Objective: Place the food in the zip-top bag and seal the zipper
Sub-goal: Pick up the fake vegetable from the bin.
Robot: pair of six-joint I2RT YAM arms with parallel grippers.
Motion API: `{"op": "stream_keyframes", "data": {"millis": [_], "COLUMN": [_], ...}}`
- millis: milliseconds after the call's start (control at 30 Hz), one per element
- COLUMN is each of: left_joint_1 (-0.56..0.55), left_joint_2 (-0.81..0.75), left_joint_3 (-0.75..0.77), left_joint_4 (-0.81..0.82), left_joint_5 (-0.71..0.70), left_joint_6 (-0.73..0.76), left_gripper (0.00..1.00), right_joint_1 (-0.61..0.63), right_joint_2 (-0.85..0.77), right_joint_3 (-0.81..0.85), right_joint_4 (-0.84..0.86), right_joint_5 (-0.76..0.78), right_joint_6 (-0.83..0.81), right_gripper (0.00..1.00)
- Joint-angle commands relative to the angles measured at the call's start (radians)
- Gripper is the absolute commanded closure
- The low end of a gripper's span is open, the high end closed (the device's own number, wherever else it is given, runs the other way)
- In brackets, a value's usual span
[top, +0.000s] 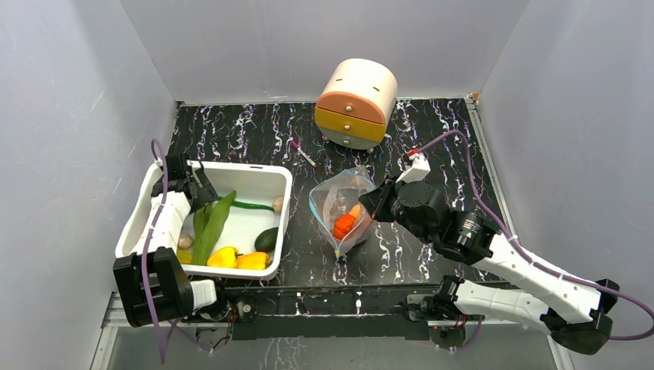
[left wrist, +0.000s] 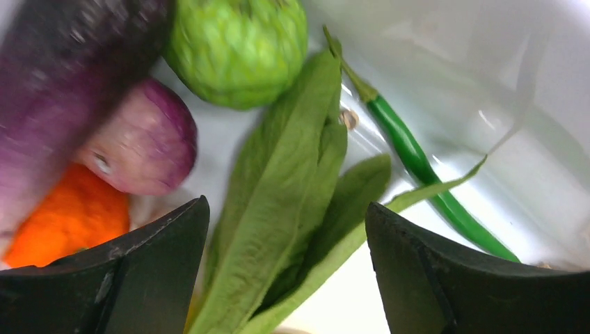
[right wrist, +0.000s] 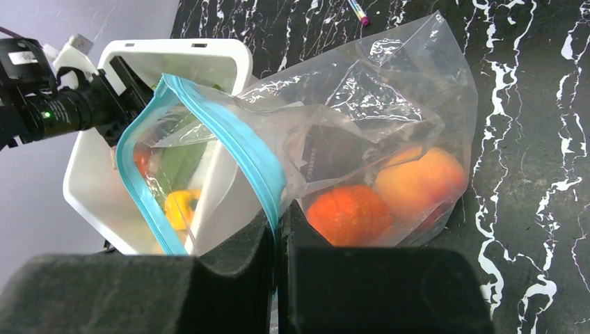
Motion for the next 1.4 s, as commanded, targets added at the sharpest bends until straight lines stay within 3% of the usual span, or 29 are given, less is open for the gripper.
{"op": "stream_keyframes", "data": {"millis": [0, 233, 367, 633, 833, 1367], "left_joint_1": [0.003, 0.003, 0.005, 0.011, 0.011, 0.010], "left_joint_2": [-0.031, -0.055, -0.105, -0.052, -0.053, 0.057], "left_joint_3": [0.043, -0.003, -0.083, -0.100, -0.172, -0.156], "left_joint_4": [0.062, 0.217, 0.382, 0.418, 0.466, 0.525], "left_joint_5": [-0.151, -0.420, -0.436, -0.468, -0.408, -0.474], "left_joint_6": [0.147, 0.409, 0.593, 0.662, 0.725, 0.812], "left_gripper": [0.19, 0.19, 0.20, 0.22, 0.25, 0.35], "right_joint_1": [0.004, 0.003, 0.004, 0.004, 0.004, 0.004], "right_joint_2": [-0.004, 0.041, 0.044, 0.010, 0.019, -0.021], "right_joint_3": [0.036, 0.103, 0.136, 0.143, 0.174, 0.167], "right_joint_4": [0.015, -0.006, -0.044, -0.073, -0.108, -0.101], "right_joint_5": [-0.018, -0.049, -0.063, -0.033, -0.012, 0.003], "right_joint_6": [-0.012, -0.035, -0.039, -0.029, -0.038, -0.042], "right_gripper": [1.00, 1.00, 1.00, 1.00, 1.00, 1.00]}}
